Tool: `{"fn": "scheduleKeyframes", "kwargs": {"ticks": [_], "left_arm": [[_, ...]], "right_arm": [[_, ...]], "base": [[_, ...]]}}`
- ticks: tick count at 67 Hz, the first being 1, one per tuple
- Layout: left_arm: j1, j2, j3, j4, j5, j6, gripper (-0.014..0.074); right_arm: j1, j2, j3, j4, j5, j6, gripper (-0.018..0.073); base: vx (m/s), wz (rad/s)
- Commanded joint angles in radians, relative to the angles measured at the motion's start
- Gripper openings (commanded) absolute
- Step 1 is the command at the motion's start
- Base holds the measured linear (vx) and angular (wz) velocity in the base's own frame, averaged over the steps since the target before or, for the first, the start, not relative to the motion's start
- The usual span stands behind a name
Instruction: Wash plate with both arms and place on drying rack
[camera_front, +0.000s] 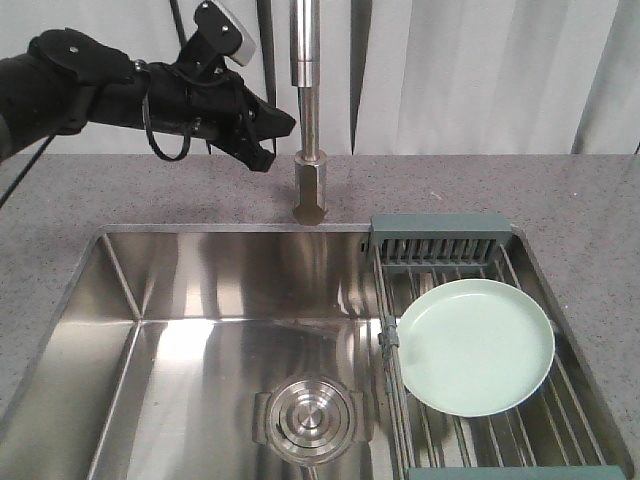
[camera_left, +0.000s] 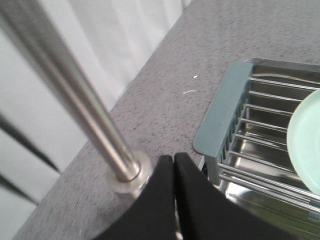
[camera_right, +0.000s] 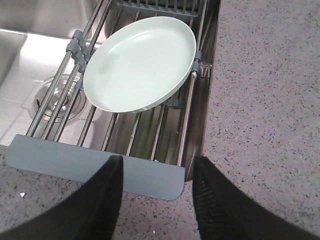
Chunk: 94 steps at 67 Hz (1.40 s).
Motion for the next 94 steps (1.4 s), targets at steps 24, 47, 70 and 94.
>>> {"fn": "scheduleKeyframes", "kwargs": {"ticks": [24, 47, 70, 94], "left_arm": [[0.000, -0.305, 0.098, 0.509, -0.124, -0.714, -0.0007], [0.000, -0.606, 0.531, 0.706, -0.317, -0.952, -0.0007], [0.056, -0.842, 0.826, 0.797, -0.355, -1.140, -0.0007], [0.170, -1.006, 0.939, 0.802, -0.288, -1.195, -0.0007]], "right_arm": [[-0.001, 0.009, -0.025, 0.002, -0.056, -0.004, 0.0319], [-0.001, 0.009, -0.025, 0.002, -0.056, -0.004, 0.0319], [-0.001, 0.009, -0.025, 0.002, -0.056, -0.004, 0.0319], [-0.001, 0.009, -0.025, 0.002, -0.056, -0.004, 0.0319]], "base": [[0.00, 0.00], [0.00, 0.00], [0.00, 0.00], [0.00, 0.00]]}}
